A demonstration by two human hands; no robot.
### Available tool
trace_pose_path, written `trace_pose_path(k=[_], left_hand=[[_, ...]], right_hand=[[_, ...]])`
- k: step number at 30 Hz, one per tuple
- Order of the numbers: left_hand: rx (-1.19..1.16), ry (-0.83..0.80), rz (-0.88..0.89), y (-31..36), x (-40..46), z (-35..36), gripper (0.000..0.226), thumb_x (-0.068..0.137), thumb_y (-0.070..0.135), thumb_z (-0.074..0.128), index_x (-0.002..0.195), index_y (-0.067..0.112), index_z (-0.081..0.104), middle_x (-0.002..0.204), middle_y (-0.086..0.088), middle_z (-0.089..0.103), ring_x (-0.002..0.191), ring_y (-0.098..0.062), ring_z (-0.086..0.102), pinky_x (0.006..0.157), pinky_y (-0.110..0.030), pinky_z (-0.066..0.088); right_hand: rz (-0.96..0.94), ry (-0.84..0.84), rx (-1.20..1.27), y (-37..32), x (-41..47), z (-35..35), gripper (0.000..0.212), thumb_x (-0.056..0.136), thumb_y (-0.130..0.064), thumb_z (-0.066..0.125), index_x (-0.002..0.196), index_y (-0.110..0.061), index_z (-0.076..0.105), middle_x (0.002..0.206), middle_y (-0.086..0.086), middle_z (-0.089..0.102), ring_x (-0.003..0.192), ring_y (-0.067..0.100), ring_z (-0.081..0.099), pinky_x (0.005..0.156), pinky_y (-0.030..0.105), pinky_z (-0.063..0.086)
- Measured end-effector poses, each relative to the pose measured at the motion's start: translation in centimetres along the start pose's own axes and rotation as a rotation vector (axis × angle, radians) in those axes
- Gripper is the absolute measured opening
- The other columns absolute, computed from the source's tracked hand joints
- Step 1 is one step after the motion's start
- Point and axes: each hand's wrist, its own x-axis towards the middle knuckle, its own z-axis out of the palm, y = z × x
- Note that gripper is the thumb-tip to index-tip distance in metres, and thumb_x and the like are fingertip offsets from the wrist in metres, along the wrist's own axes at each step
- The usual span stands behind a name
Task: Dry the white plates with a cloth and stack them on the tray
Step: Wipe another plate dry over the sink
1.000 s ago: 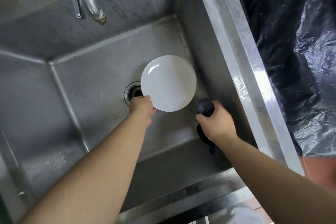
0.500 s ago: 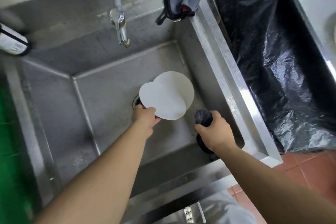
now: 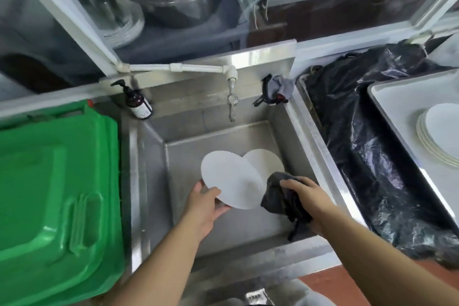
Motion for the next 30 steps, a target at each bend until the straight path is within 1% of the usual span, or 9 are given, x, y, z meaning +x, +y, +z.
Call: trace_pose_path(k=[5, 11, 15, 17, 19, 21, 25, 28, 30], left_hand=[[-0.082, -0.03, 0.15, 2.3, -5.3, -0.4, 0.056, 0.098, -0.007, 0.054, 0.147, 0.019, 0.048, 0.134, -0.011, 0.063, 0.116, -0.038, 0.065, 0.068, -0.04, 0.065], [-0.158, -0.003, 0.32, 4.9, -10.8, 1.0, 0.053, 0.096, -0.008, 0.056, 0.141, 0.02, 0.054, 0.121, -0.008, 0.071, 0.094, -0.027, 0.075, 0.07, -0.042, 0.063], [-0.198, -0.025, 0.419, 6.0, -14.4, 2.7, 0.044, 0.096, -0.01, 0.055, 0.13, 0.018, 0.061, 0.106, -0.006, 0.077, 0.081, -0.022, 0.077, 0.067, -0.041, 0.063], [-0.22, -0.042, 0.462, 6.4, -15.9, 3.5, 0.044, 0.096, -0.011, 0.053, 0.128, 0.018, 0.062, 0.103, -0.004, 0.079, 0.083, -0.022, 0.077, 0.064, -0.038, 0.062], [-0.25, -0.065, 0.491, 6.7, -17.0, 4.1, 0.046, 0.096, -0.012, 0.052, 0.13, 0.017, 0.062, 0.105, -0.005, 0.079, 0.085, -0.024, 0.076, 0.064, -0.038, 0.061], [-0.263, -0.092, 0.507, 7.1, -18.0, 4.5, 0.048, 0.095, -0.012, 0.053, 0.127, 0.021, 0.064, 0.107, -0.008, 0.078, 0.086, -0.025, 0.077, 0.066, -0.04, 0.062], [-0.234, -0.164, 0.534, 8.3, -19.6, 5.0, 0.047, 0.096, -0.012, 0.051, 0.127, 0.021, 0.065, 0.109, -0.012, 0.078, 0.088, -0.027, 0.077, 0.071, -0.045, 0.063], [-0.123, -0.229, 0.563, 9.2, -21.0, 5.5, 0.046, 0.097, -0.012, 0.049, 0.126, 0.02, 0.066, 0.113, -0.016, 0.076, 0.093, -0.031, 0.076, 0.076, -0.048, 0.063], [-0.056, -0.26, 0.565, 9.6, -21.7, 5.7, 0.048, 0.099, -0.01, 0.045, 0.124, 0.024, 0.067, 0.109, -0.016, 0.078, 0.089, -0.03, 0.076, 0.073, -0.045, 0.062]], right_hand=[[-0.064, -0.093, 0.193, -3.9, -1.7, 0.2, 0.032, 0.093, -0.025, 0.075, 0.12, -0.01, 0.073, 0.11, 0.018, 0.078, 0.1, 0.038, 0.076, 0.092, 0.05, 0.06], [-0.198, -0.166, 0.243, -10.2, -4.6, 1.7, 0.026, 0.094, -0.025, 0.072, 0.117, -0.012, 0.075, 0.113, 0.018, 0.077, 0.105, 0.039, 0.074, 0.101, 0.057, 0.055], [-0.592, -0.24, -0.064, -13.2, -8.2, 2.8, 0.014, 0.1, -0.032, 0.065, 0.108, -0.042, 0.071, 0.112, -0.009, 0.073, 0.107, 0.021, 0.07, 0.097, 0.047, 0.058], [-0.915, -0.2, -0.394, -13.5, -9.1, 2.7, 0.025, 0.103, -0.033, 0.06, 0.124, -0.046, 0.062, 0.121, -0.021, 0.063, 0.117, 0.012, 0.058, 0.101, 0.035, 0.047], [-1.181, -0.125, -0.76, -13.4, -9.1, 2.5, 0.041, 0.104, -0.035, 0.058, 0.145, -0.035, 0.055, 0.138, -0.011, 0.055, 0.129, 0.018, 0.048, 0.107, 0.033, 0.038], [-1.28, -0.086, -0.968, -13.1, -8.9, 2.3, 0.044, 0.104, -0.036, 0.058, 0.148, -0.031, 0.056, 0.145, -0.003, 0.051, 0.131, 0.027, 0.045, 0.11, 0.035, 0.035], [-1.351, -0.064, -0.925, -13.4, -10.5, 2.2, 0.041, 0.101, -0.035, 0.063, 0.141, -0.029, 0.063, 0.139, -0.003, 0.055, 0.124, 0.027, 0.048, 0.103, 0.029, 0.031], [-1.439, -0.151, -0.929, -13.5, -12.6, 3.1, 0.043, 0.102, -0.045, 0.053, 0.142, -0.032, 0.06, 0.138, -0.01, 0.052, 0.123, 0.018, 0.047, 0.104, 0.027, 0.036], [-1.501, -0.201, -0.902, -13.9, -14.0, 4.3, 0.042, 0.102, -0.046, 0.05, 0.14, -0.031, 0.061, 0.138, -0.008, 0.054, 0.121, 0.018, 0.05, 0.105, 0.025, 0.037]])
